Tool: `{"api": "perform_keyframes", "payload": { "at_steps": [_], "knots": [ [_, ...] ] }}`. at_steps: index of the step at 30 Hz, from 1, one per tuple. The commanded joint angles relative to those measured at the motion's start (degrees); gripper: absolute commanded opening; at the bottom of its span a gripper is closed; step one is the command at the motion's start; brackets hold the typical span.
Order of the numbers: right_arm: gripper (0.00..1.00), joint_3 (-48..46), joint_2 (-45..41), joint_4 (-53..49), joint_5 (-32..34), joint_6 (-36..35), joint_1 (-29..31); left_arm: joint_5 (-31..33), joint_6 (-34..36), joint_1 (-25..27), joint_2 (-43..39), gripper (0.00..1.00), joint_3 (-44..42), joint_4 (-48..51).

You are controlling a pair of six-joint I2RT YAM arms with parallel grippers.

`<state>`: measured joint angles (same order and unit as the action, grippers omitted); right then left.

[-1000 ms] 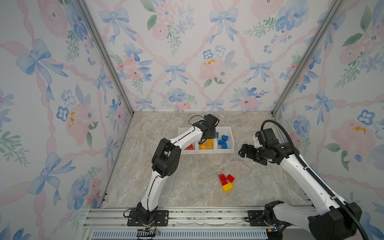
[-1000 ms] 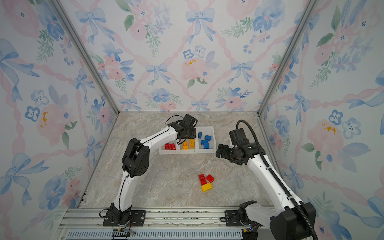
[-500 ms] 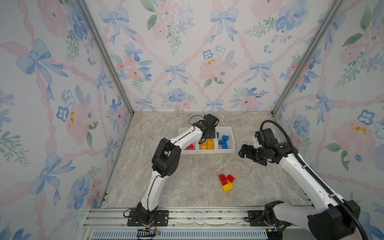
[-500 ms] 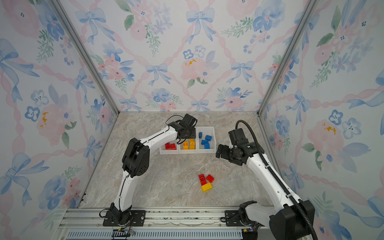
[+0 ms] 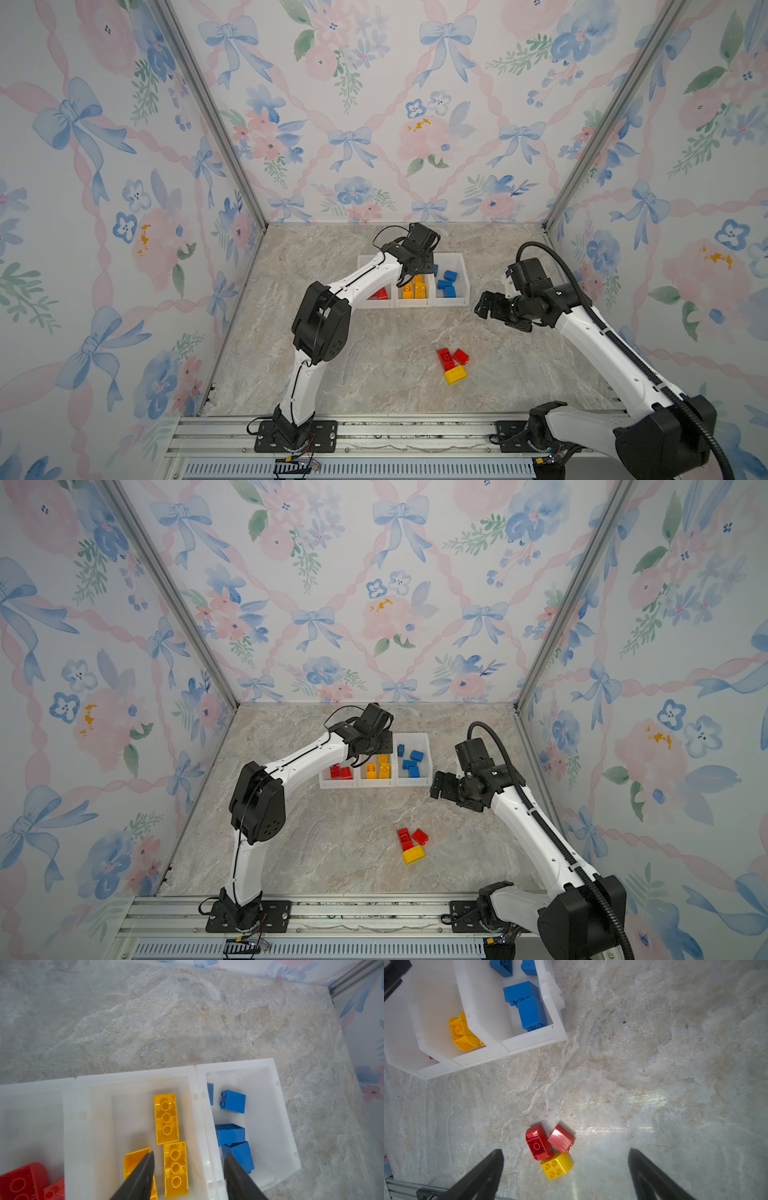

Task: Sort the legos into containers by color
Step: 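Lift the yellow brick into the middle bin and open the left gripper, then withdraw the left gripper from the bin while the right gripper lowers onto the red bricks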

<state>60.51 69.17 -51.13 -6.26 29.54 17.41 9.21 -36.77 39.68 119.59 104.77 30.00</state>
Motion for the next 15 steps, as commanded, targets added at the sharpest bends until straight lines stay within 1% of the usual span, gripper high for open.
{"api": "perform_keyframes", "payload": {
  "at_steps": [1, 8, 15],
  "knots": [
    [0.97, -1.17, 0.45, 0.66, -0.51, -1.24, 1.82, 0.81, -1.86, 0.58, -3.69, 0.56, -3.49, -0.09],
    [0.97, -2.86, -0.68, 1.56, 0.92, -1.09, 7.95, 0.15, -4.36, 0.84, -12.34, 0.58, -15.41, -5.83],
    [0.97, -5.02, -0.72, 1.83, 4.86, 0.78, 16.58, 0.07, -5.56, 0.86, -21.30, 0.62, -25.48, -9.01]
  ]
}}
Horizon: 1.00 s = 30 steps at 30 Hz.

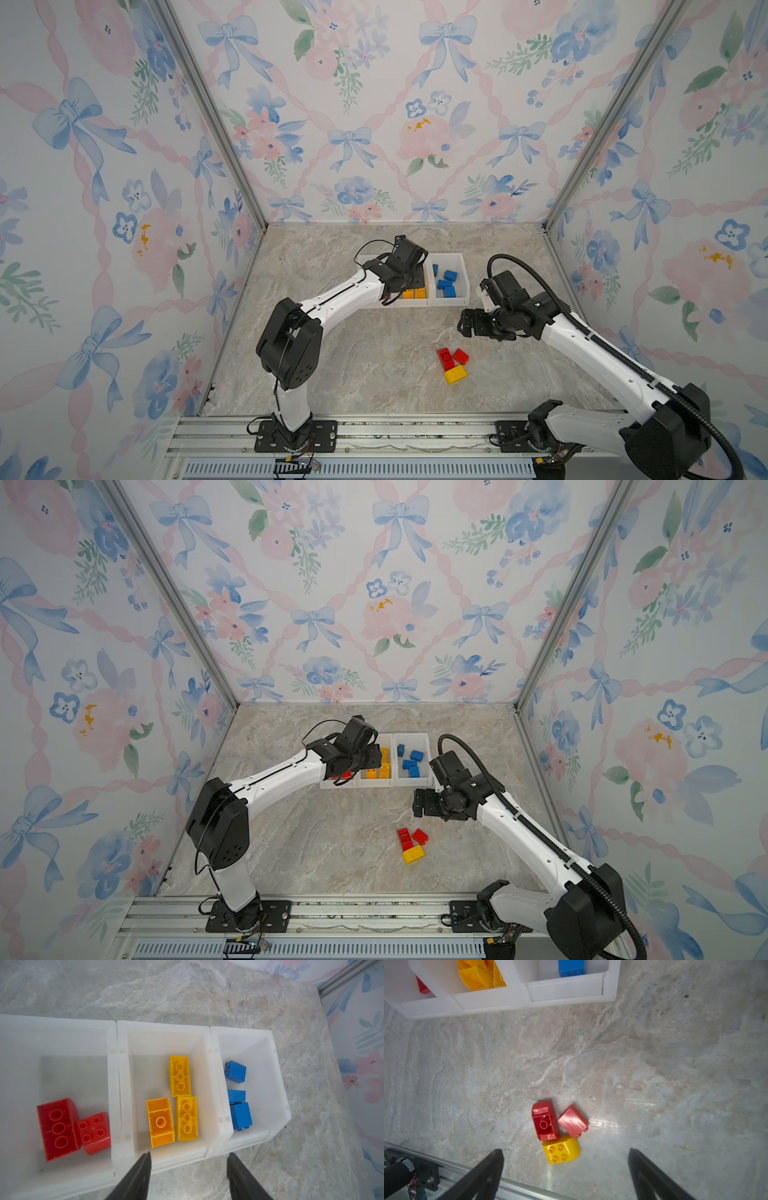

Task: Sort the legos into containers by color
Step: 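Withdraw the left gripper from the bin while the right gripper lowers onto the red bricks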

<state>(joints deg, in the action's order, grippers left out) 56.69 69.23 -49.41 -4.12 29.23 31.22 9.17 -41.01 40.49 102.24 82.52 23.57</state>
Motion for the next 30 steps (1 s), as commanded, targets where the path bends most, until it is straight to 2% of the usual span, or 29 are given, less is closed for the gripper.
{"api": "perform_keyframes", "payload": {
  "at_steps": [1, 11, 17, 19, 30],
  "knots": [
    [0.97, -1.50, -0.98, 0.18, 3.05, 1.60, 3.86, 0.13, -1.54, 0.03, -5.26, 0.63, -4.80, -3.13],
    [0.93, -5.66, -1.86, 2.25, 6.92, 6.19, 13.55, 1.04, -4.46, 0.12, -18.47, 0.71, -18.73, -5.33],
    [0.81, -6.49, 1.40, 4.18, 8.25, 8.13, 17.63, 1.89, -6.34, 0.20, -25.65, 0.73, -25.72, -5.34],
    [0.77, -6.25, 3.28, 4.91, 8.40, 7.68, 18.41, 1.89, -6.89, 0.20, -27.82, 0.74, -27.78, -5.24],
    [0.71, -3.36, 14.38, 8.56, 8.21, 3.78, 19.36, 2.74, -8.11, 0.12, -33.96, 0.77, -33.16, -5.29]
  ]
}}
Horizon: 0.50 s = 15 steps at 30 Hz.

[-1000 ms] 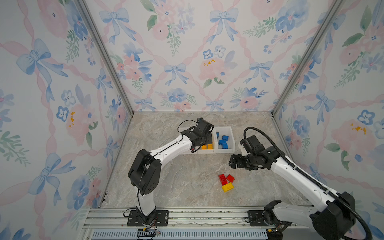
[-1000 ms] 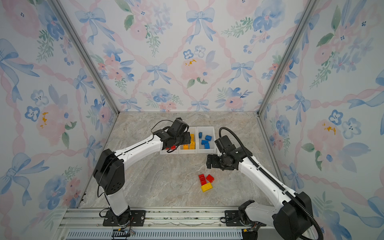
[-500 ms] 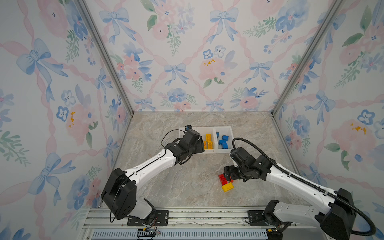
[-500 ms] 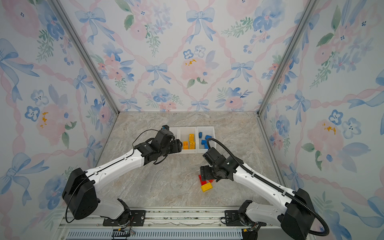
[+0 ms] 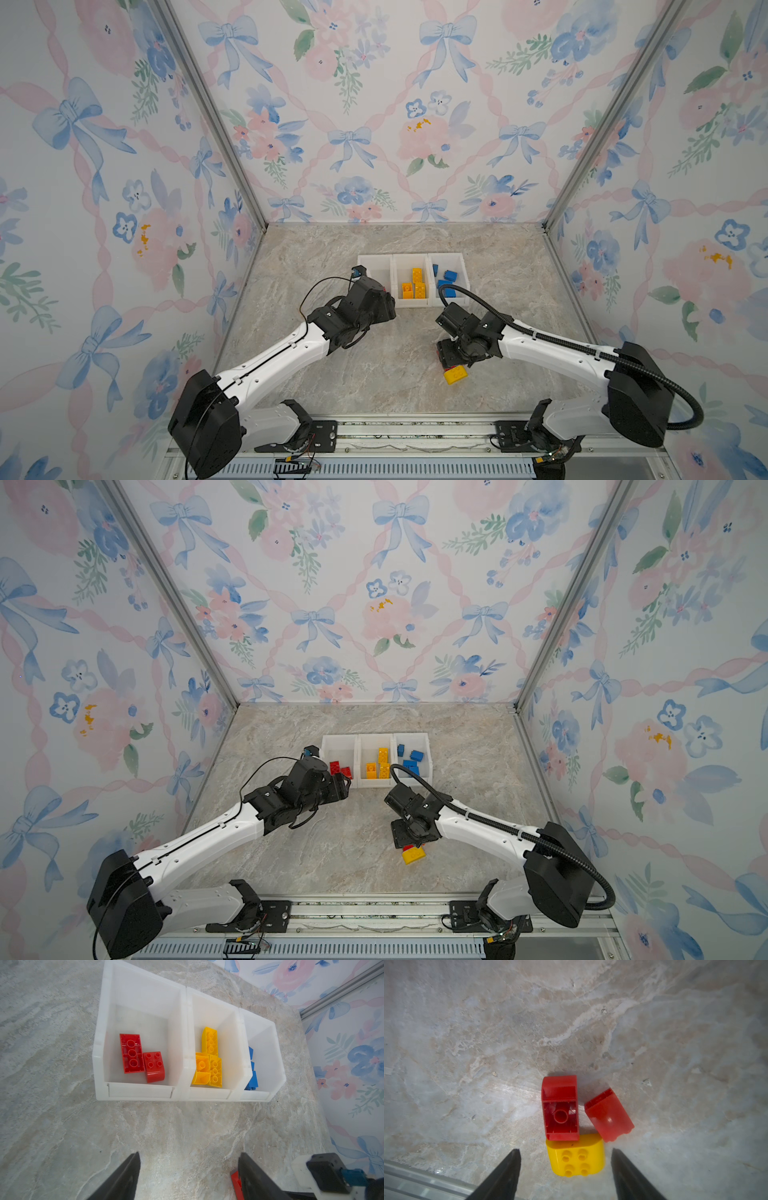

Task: Sort the legos into containers by color
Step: 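Withdraw the left gripper from the bin while the right gripper lowers onto the red bricks, then close the right gripper on the upright red brick and lift it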

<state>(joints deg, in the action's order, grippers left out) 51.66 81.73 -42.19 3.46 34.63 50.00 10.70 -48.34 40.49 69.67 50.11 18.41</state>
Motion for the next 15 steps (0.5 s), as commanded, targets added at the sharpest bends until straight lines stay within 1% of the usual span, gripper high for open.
{"api": "perform_keyframes", "payload": {
  "at_steps": [1, 6, 15],
  "knots": [
    [0.71, 2.06, 2.81, 1.71, 0.38, -1.84, 0.64, 1.38, -0.92, 0.12, -1.81, 0.77, -1.03, -0.08],
    [0.67, 3.68, 6.75, 2.79, -0.28, -2.92, 0.73, 1.76, -1.67, 0.12, -3.83, 0.77, -2.83, -0.02],
    [0.62, 5.21, 11.26, 3.63, -0.74, -3.37, 0.72, 2.32, -2.03, -0.49, -7.00, 0.79, -5.35, -0.04]
  ]
}}
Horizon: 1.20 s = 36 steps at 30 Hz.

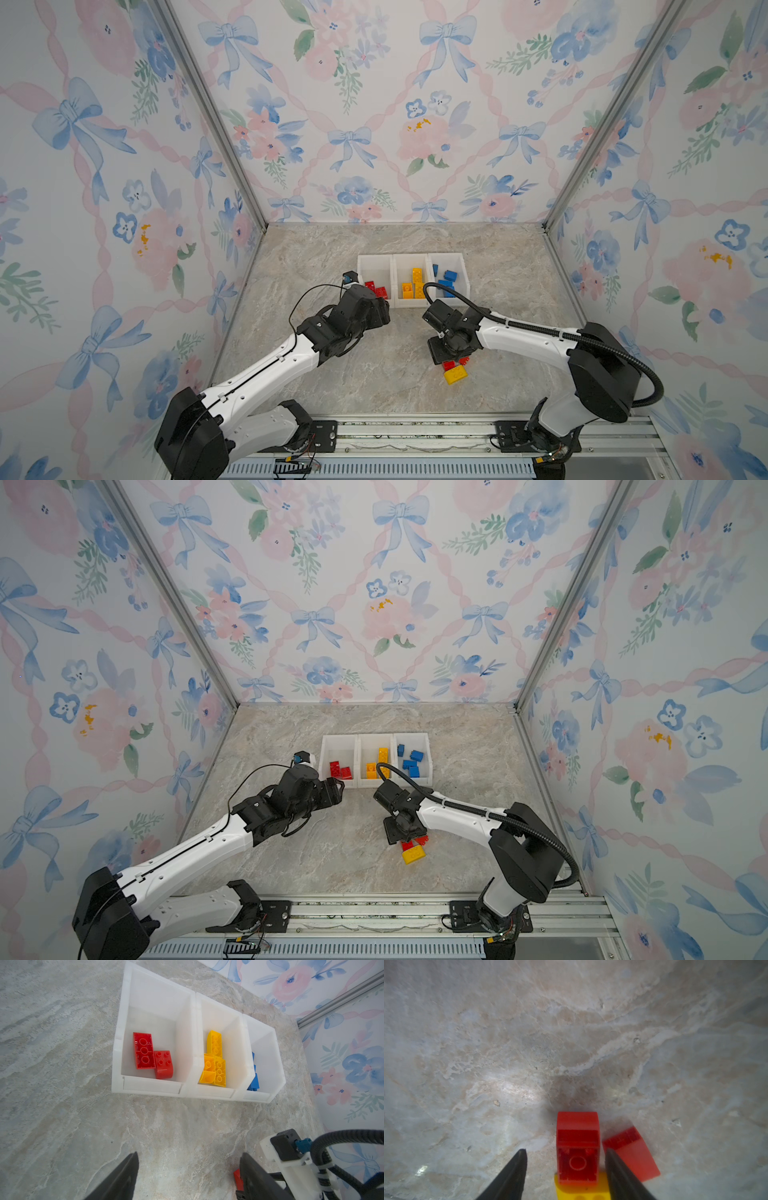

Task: Sort the legos into containers by color
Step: 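Close the right gripper on the upright red brick and lift it, then carry the red brick over the nearest-end bin with the right gripper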

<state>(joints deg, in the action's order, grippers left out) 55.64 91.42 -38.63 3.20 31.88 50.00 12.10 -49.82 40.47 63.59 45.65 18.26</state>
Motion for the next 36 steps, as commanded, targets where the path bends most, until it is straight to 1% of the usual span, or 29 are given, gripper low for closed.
{"api": "perform_keyframes", "payload": {
  "at_steps": [1, 7, 10, 12, 18, 22, 29, 36],
  "knots": [
    [0.61, 1.23, 1.95, 0.22, -0.48, -0.59, 0.72, 0.93, -0.58, -0.56, -1.07, 0.79, -0.99, 0.18],
    [0.59, 1.26, 3.07, 0.48, -0.73, -0.59, 0.72, 0.87, -0.47, -1.00, -0.82, 0.79, -0.92, 0.19],
    [0.55, 1.31, 3.09, 0.62, -0.75, -0.59, 0.72, 0.83, -0.29, -1.31, -0.25, 0.79, -0.61, 0.19],
    [0.52, 1.47, 4.89, 0.65, -0.75, -0.68, 0.74, 0.85, -0.13, -1.50, 0.10, 0.80, -0.34, 0.18],
    [0.35, 2.67, 5.57, 0.00, -0.30, -0.85, 0.77, 0.65, 0.42, -2.04, 1.03, 0.80, 0.23, 0.18],
    [0.28, 4.01, 4.91, -1.38, 0.15, -1.20, 0.67, 0.34, 0.54, -2.52, 1.18, 0.80, 0.01, 0.19],
    [0.25, 10.63, 3.70, -5.23, 0.01, -3.01, 0.60, -0.32, 0.69, -3.87, 0.16, 0.82, -1.77, 0.20],
    [0.24, 21.19, 5.77, -6.89, -1.43, -5.00, -0.27, -1.40, 1.39, -5.33, -0.35, 0.84, -3.45, 0.20]
  ]
}}
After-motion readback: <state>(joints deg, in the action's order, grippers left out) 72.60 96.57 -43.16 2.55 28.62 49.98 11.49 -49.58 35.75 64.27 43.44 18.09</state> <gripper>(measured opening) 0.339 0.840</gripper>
